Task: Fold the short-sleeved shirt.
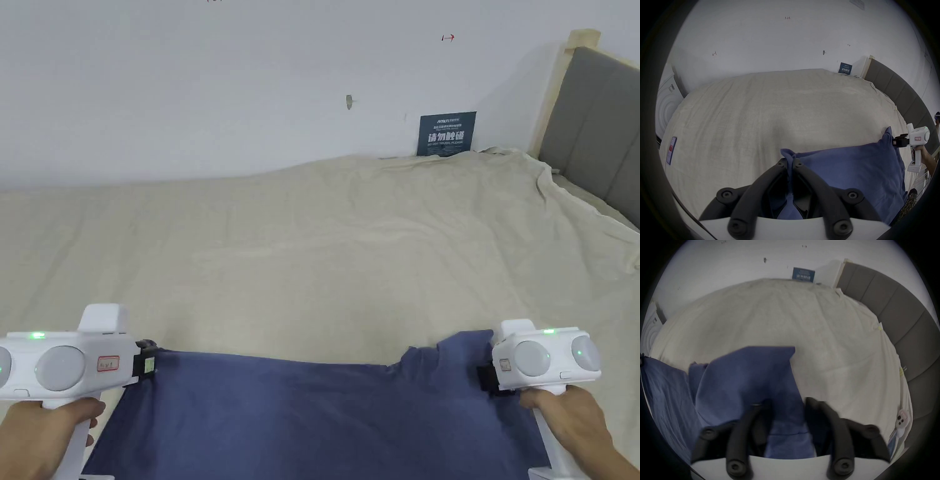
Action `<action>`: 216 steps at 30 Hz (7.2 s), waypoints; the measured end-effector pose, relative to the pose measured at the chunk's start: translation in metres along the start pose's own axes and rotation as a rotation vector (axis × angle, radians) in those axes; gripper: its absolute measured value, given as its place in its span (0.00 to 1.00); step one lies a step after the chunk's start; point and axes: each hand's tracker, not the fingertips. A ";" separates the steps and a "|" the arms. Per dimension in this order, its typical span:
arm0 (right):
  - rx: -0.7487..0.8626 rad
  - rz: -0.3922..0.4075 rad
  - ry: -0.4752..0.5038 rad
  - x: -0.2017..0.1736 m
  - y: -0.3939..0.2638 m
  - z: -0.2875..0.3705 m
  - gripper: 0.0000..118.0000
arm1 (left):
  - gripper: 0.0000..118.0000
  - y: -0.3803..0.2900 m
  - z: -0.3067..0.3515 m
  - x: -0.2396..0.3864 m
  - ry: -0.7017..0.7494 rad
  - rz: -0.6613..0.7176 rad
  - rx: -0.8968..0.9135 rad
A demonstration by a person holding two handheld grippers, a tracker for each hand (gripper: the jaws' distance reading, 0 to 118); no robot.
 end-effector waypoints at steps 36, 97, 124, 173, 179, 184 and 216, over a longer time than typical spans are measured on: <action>0.916 -0.006 0.284 0.032 0.070 0.415 0.00 | 0.01 0.090 0.296 -0.039 0.155 0.113 0.488; 0.424 -0.030 0.350 0.027 -0.311 0.271 0.00 | 0.01 -0.302 0.185 -0.033 0.148 0.137 0.004; 0.281 -0.052 0.218 0.010 -0.303 0.248 0.84 | 0.92 -0.302 0.202 -0.006 0.193 0.255 0.046; 0.737 -0.015 0.133 -0.029 -0.265 0.336 0.00 | 0.81 -0.313 0.171 -0.026 0.203 0.289 -0.118; 0.697 -0.015 0.118 -0.027 -0.271 0.328 0.00 | 0.58 -0.326 0.154 -0.029 0.214 0.276 -0.174; 0.658 -0.022 0.118 -0.019 -0.275 0.320 0.00 | 0.07 -0.324 0.152 -0.028 0.148 0.326 -0.174; 0.241 0.064 0.194 -0.009 -0.311 0.229 0.03 | 0.03 -0.293 0.193 -0.030 0.126 0.258 -0.020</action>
